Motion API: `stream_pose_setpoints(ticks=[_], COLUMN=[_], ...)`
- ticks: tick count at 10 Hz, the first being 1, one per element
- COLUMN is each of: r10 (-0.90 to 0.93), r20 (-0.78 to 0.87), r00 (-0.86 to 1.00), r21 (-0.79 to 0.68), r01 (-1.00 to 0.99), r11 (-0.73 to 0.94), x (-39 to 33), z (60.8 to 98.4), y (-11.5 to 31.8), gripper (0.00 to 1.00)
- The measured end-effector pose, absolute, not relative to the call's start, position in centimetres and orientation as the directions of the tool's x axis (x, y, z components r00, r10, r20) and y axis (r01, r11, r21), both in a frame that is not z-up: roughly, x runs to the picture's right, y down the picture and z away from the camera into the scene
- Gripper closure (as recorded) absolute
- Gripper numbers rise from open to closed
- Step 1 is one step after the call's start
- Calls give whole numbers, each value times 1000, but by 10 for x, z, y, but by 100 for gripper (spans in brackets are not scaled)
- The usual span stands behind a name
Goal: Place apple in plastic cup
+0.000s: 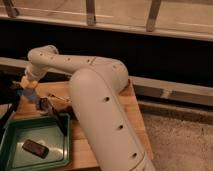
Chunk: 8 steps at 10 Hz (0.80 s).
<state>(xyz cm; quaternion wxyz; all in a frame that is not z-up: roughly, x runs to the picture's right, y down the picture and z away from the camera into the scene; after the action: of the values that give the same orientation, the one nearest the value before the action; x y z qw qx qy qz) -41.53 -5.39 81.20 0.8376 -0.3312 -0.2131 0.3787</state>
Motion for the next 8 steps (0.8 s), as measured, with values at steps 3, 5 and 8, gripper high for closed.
stream_pose_setpoints(ticks=[3, 5, 8], r10=[755, 741, 743], r20=[125, 136, 136], r00=[644, 658, 655], r21=[-706, -691, -672], r01=[-477, -473, -490], r11=[524, 547, 555], x=[-430, -438, -435], z=[818, 821, 828], y=[-61, -59, -62], gripper=[100, 100, 100])
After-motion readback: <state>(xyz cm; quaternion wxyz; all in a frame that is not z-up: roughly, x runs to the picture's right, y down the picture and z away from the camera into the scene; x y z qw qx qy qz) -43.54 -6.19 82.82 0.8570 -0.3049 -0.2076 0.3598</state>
